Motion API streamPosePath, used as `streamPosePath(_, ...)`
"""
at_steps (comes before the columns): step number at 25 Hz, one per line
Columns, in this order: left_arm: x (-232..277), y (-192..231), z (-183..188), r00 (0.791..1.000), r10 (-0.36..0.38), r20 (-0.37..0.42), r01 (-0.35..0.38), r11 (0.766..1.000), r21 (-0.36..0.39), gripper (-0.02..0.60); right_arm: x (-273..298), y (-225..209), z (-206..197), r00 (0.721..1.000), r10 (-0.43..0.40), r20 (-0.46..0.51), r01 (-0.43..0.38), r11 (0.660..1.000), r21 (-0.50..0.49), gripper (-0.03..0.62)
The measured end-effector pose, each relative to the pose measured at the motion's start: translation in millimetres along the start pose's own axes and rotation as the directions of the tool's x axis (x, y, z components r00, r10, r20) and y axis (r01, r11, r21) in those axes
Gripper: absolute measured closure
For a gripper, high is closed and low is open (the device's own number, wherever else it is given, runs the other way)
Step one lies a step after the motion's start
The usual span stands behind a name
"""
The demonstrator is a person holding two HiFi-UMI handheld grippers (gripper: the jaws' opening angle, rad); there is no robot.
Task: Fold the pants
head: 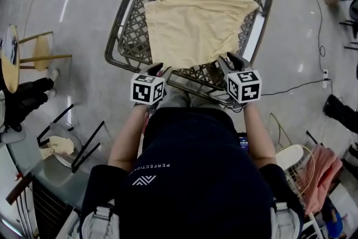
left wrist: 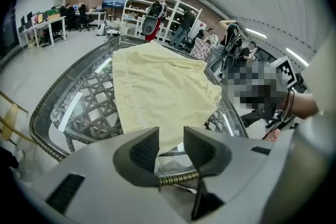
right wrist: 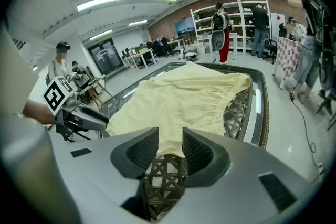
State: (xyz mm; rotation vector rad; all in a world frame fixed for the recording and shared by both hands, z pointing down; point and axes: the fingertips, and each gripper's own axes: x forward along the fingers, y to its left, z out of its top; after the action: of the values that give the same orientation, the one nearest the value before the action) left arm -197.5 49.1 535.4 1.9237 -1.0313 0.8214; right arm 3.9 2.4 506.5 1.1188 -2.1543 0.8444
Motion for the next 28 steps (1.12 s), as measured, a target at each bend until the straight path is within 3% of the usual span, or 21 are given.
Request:
streamPosePath(8, -1, 12, -5, 0.998, 0.069, -0.006, -0.069, 0.996, -0.048, 0.419, 19, -20, 4, 0.998, -0.041, -0.055, 0.034, 0.991, -0.131, 0.444)
streamPosePath(14, 4, 24, -4, 0.993, 0.120, -0.020, -0.121, 0.991, -0.059, 0.403, 32, -30, -7, 0.991, -0.059, -0.122, 0.041, 0.989, -0.144, 0.422)
streamPosePath(28, 18, 37, -12, 0.988, 0.133, -0.078, -0.141, 0.985, -0.104, 0.401, 51, -41, -28, 0.976, -0.090, -0.200, 0.061, 0.987, -0.146, 0.422)
